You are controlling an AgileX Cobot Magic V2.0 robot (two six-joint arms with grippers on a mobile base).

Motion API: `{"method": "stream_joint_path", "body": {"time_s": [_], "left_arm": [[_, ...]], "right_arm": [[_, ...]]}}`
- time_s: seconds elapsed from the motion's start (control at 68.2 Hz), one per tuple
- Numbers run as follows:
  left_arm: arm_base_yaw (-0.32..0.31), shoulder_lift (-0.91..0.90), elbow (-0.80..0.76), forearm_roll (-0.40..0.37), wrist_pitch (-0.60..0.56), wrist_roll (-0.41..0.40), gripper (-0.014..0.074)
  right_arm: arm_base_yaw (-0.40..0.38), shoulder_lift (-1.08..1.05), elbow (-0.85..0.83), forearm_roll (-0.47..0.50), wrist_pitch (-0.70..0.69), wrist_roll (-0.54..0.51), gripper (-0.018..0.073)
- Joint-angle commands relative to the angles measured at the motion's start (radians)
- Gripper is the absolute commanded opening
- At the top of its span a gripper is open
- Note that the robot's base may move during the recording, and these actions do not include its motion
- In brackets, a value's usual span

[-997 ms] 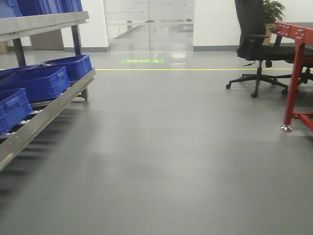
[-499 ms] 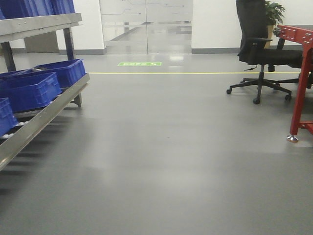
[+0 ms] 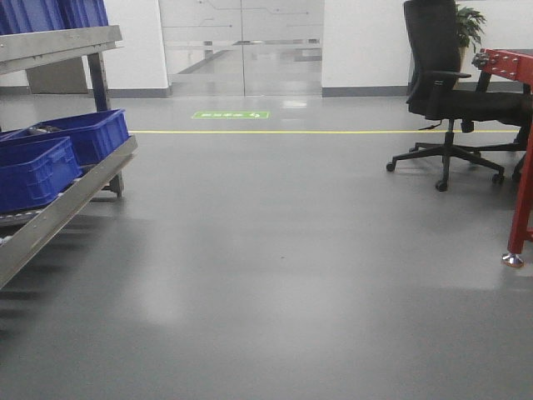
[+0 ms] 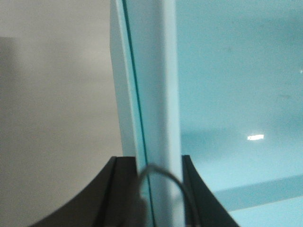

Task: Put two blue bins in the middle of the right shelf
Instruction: 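Drive the base forward across the floor carrying the light blue bin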

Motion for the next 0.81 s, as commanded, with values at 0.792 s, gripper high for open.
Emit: {"method": "stream_joint_path", "body": {"time_s": [0.792], "left_arm": [[0.002, -0.026, -0.017, -0.019, -0.096, 0.007, -0.0111]], "right_arm": [[-0.005, -0.006, -0.013, -0.016, -0.065, -0.002, -0.0155]]}}
